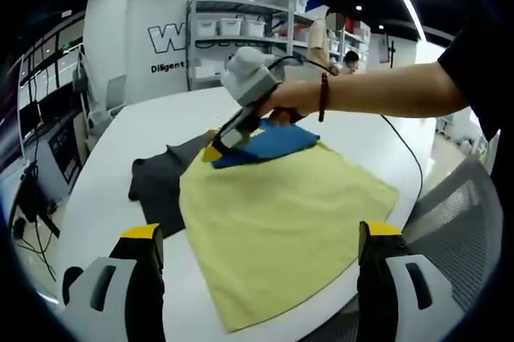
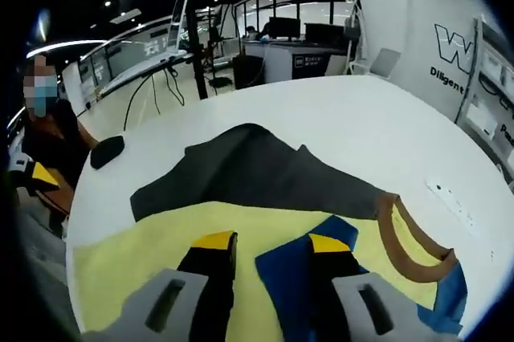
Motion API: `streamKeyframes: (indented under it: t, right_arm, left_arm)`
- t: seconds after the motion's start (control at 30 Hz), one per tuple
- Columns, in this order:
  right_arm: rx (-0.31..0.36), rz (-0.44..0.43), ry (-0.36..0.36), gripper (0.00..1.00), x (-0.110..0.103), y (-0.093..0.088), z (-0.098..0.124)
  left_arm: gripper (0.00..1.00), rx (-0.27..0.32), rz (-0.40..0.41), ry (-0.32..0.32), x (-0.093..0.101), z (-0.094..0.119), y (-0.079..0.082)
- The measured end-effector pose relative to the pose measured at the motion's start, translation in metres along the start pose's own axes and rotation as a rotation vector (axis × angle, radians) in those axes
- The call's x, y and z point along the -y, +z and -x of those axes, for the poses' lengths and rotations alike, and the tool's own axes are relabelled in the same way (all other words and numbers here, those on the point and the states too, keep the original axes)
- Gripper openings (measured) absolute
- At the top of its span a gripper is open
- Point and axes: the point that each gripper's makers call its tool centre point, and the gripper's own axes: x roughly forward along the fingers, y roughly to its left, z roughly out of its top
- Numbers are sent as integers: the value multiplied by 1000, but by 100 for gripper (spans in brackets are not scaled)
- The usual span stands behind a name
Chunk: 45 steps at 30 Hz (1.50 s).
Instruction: Fold the garment on the visible template until the final outline fits inside the template.
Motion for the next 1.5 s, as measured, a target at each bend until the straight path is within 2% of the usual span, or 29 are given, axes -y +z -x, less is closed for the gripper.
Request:
streamKeyframes:
  t: [0.07, 0.23, 0.27, 0.33, 0.4, 0.57, 0.73, 1.0, 1.13, 1.5]
  right_arm:
    - [-8, -26, 7, 27, 0, -4, -2]
    - [-45, -9, 5, 14, -2, -13, -5]
    - [-75, -20, 2, 11, -2, -19, -4]
    - [-89, -23, -18, 5, 1, -24, -5]
    - [-76, -25, -31, 0, 3, -21, -3]
    - [-72, -29, -37, 0, 2, -20, -2]
    - [-46, -14, -20, 0, -11, -14, 4]
    - [-48, 9, 11, 0, -27, -11, 8]
    - [-62, 24, 19, 0, -32, -16, 8]
    - [-79, -36, 48, 0, -43, -27, 4]
  left_arm:
    - [97, 11, 26, -6, -1, 2, 1]
    - [96, 19, 40, -3, -2, 2, 2]
    - [96, 18, 39, -3, -2, 2, 2]
    - [96, 17, 32, 1, -2, 2, 2]
    - [96, 16, 28, 0, -2, 2, 2]
    - [95, 18, 31, -3, -2, 2, 2]
    - [95, 11, 26, -3, -2, 2, 1]
    - [94, 13, 17, -12, 0, 2, 2]
    - [94, 21, 21, -14, 0, 2, 3]
    - [94, 33, 23, -2, -3, 4, 5]
